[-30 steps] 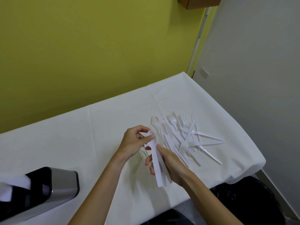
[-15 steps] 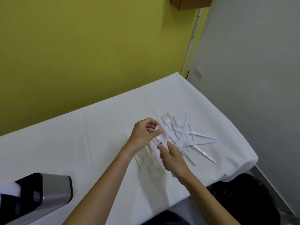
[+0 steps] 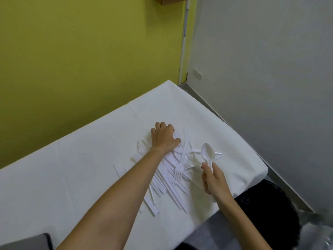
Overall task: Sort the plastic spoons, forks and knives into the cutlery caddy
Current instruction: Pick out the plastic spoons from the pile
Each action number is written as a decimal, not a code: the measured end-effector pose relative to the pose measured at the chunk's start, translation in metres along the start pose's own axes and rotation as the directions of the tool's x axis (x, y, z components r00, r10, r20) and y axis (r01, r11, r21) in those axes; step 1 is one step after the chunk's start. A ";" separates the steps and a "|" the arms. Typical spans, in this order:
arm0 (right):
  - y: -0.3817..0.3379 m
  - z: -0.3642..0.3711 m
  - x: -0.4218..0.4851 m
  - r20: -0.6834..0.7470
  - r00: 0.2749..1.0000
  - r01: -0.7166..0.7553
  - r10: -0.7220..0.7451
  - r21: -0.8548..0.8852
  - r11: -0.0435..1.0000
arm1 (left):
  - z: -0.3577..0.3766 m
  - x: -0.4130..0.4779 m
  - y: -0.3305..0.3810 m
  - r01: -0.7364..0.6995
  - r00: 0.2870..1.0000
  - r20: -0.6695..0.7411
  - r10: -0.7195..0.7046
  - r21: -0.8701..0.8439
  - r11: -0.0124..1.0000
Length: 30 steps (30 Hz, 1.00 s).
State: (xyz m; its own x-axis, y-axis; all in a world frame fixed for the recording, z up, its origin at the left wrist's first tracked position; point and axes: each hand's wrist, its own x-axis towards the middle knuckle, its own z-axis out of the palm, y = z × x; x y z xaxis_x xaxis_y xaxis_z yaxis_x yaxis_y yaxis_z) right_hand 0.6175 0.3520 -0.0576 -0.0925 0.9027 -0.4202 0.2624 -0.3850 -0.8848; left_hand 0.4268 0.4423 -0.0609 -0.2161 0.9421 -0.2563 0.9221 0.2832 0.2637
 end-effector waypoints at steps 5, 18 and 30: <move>-0.001 0.001 0.007 0.011 0.999 -0.041 0.041 0.002 0.999 | -0.003 0.005 -0.001 -0.033 0.999 -0.026 0.035 0.057 0.998; -0.027 0.015 0.026 0.077 0.995 -0.058 0.060 -0.025 0.998 | -0.059 -0.023 -0.038 0.054 0.983 -0.068 -0.169 -0.776 0.629; -0.074 0.058 0.018 0.434 0.900 0.070 -0.031 -0.075 0.995 | -0.091 -0.079 -0.065 0.048 0.978 -0.055 -0.200 -0.877 0.478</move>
State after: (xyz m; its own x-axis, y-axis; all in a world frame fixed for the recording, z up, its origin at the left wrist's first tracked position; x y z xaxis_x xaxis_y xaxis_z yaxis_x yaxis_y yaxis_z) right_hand 0.5410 0.3862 -0.0110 -0.5083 0.7412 -0.4385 0.3264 -0.3054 -0.8945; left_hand 0.3543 0.3658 0.0268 -0.4134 0.8750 -0.2519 0.1486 0.3378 0.9294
